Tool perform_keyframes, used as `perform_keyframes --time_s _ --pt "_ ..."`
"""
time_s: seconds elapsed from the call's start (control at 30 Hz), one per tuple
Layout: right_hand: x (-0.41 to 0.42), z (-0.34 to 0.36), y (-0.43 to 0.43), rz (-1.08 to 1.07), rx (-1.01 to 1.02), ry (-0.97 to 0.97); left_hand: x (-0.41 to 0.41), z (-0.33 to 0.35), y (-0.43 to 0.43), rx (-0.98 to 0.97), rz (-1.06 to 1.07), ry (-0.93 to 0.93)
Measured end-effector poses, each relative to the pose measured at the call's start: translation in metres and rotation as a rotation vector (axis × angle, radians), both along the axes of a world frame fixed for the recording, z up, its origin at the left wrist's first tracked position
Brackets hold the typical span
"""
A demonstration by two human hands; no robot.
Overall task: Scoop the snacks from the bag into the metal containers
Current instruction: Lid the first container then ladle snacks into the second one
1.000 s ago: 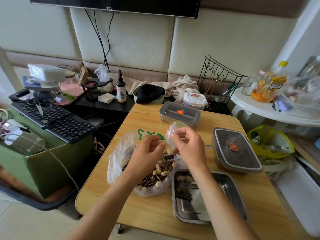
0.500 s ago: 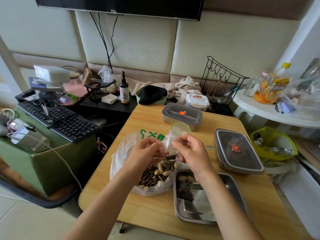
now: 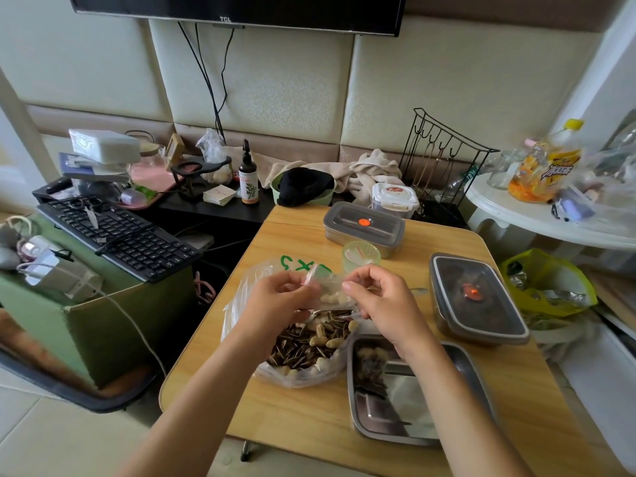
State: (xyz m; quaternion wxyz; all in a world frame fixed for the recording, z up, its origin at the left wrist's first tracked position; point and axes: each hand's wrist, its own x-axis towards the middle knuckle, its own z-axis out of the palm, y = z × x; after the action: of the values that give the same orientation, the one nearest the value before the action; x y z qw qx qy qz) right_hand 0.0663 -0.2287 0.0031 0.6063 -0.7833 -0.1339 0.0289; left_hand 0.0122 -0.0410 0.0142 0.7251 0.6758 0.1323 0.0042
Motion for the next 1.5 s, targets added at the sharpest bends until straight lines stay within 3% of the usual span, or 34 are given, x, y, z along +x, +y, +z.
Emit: perform_keyframes --time_s 0.23,0.53,0.73,1.0,1.1,1.3,1.4,1.5 --pt "0.003 -0.002 -0.003 -0.022 -0.058 0.01 -0.002 0.002 0.004 -0.124 -0.044 0.022" --pt "0.0 -0.007 -0.003 -0.081 -0.222 -0.012 -0.006 0.001 0.005 -0.086 0.008 0.053" --pt "-0.024 -0.001 0.017 -0.131 -0.194 -0.247 -0.007 -0.002 0.003 0.009 0.13 0.009" --pt "-0.027 -0.006 0.031 -0.073 -0.076 0.053 -0.01 -0.007 -0.009 0.359 0.028 -0.085" --pt "-0.025 -0.003 0.029 -0.044 -0.018 0.1 -0.01 -0.007 -0.007 0.33 -0.002 -0.058" --pt "-0.022 -0.001 0.025 -0.019 0.019 0.142 -0.011 -0.002 -0.005 0.096 -0.012 -0.004" --pt "-0.02 -0.003 0.026 -0.044 0.004 0.156 -0.012 -0.001 -0.007 0.099 0.001 0.007" --pt "-0.019 -0.006 0.028 -0.1 -0.092 0.076 -0.01 -0.007 -0.009 0.255 0.066 -0.039"
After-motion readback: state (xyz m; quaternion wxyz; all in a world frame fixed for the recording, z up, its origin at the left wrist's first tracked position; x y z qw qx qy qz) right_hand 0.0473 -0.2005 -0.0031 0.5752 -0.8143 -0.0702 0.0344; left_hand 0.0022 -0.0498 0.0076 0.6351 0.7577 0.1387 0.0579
